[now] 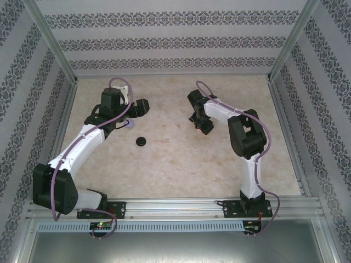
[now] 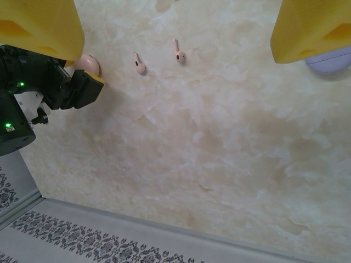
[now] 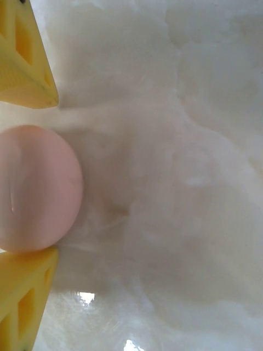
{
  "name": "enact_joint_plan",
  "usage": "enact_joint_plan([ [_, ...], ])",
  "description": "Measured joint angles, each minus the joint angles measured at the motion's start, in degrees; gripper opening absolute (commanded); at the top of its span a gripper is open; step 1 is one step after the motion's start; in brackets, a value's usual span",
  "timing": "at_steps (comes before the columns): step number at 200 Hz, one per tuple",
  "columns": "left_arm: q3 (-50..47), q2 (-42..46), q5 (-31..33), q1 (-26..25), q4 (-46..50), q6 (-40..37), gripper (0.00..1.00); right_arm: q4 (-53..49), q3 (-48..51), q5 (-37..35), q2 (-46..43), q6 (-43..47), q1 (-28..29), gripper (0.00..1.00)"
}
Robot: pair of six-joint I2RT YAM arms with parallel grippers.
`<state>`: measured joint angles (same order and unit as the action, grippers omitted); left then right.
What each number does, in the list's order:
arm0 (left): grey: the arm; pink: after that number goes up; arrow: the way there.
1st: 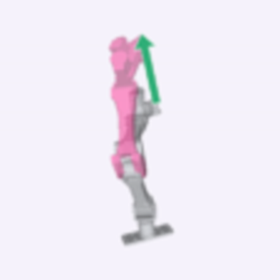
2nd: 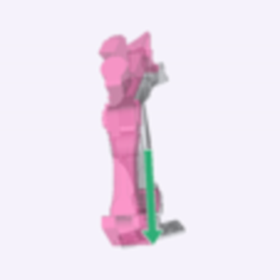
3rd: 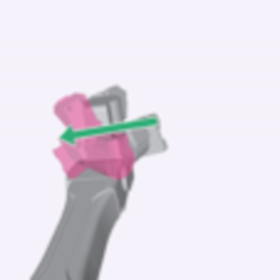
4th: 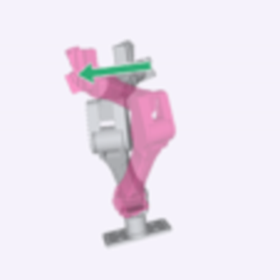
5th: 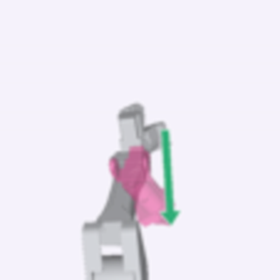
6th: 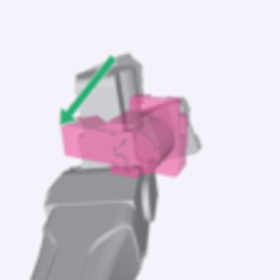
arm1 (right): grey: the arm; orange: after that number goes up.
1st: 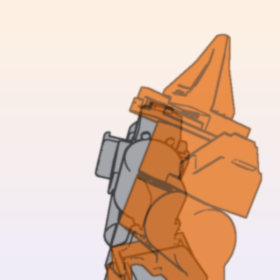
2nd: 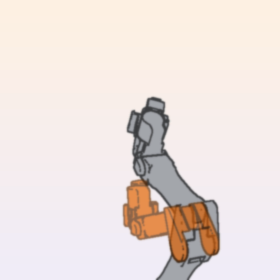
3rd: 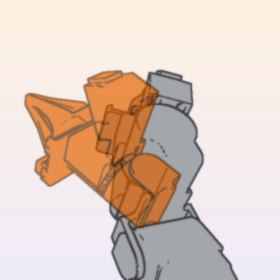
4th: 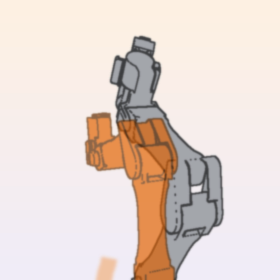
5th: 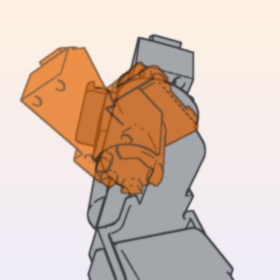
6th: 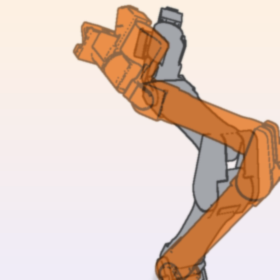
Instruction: Insert the wireless bluetooth earbuds into the charging case
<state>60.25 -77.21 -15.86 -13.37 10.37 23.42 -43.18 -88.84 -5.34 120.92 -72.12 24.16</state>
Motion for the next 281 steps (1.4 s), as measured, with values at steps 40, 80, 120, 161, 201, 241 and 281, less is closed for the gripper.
enact_joint_plan([
  [40,0.0,0.0,-0.2,0.0,-1.1,0.0,0.88,-0.1,-1.3,0.2,0.6,4.5,0.0,0.60],
  [80,0.0,0.0,-0.9,0.0,-2.2,0.0,0.88,-0.1,-1.3,0.6,0.7,10.7,0.2,0.54],
  [120,0.0,0.0,-1.6,0.0,-2.3,0.0,0.88,2.7,2.4,1.1,-1.6,14.0,1.2,0.55],
  [161,0.0,-0.7,-2.0,0.0,-2.3,0.7,0.88,5.2,9.2,2.6,-5.5,13.8,3.5,0.65],
  [201,0.0,-1.5,-2.2,0.0,-2.3,1.0,0.88,5.2,11.4,4.6,-8.1,13.4,6.1,0.74],
  [241,0.3,-1.5,-2.6,0.0,-2.3,0.9,0.88,3.5,11.7,3.4,-12.7,19.8,7.5,0.76],
  [281,0.4,-1.3,-3.7,0.0,-2.3,0.6,0.89,0.1,7.3,1.5,-12.6,34.6,6.2,0.75],
])
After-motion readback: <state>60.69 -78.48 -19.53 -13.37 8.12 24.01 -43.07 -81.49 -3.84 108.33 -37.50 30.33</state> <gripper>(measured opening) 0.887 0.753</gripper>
